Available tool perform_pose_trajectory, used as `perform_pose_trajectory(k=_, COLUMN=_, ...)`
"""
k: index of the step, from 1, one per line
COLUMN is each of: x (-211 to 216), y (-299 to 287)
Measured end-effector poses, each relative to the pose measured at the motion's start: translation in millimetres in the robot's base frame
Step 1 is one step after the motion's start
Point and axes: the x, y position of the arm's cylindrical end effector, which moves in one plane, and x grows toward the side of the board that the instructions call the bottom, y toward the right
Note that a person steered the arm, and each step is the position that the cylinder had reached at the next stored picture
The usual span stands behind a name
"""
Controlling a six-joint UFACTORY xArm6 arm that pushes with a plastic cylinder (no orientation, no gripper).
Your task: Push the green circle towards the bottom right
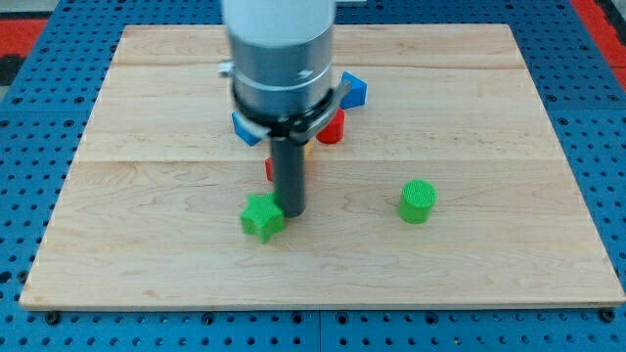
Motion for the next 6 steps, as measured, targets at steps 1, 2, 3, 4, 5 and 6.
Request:
perform_pose_trajectory(k=1, x=-5.5, y=32.1)
perform_pose_trajectory(k=2, x=22.1, y=30.9)
perform_pose_trajectory(k=3, x=3.2, y=25.9)
perform_pose_trajectory(k=4, x=-21.6, y=74.7)
perform_pose_trajectory(k=5, x=-35.0, y=122.5)
perform_pose_trajectory(k=6, x=4.0, y=186.4)
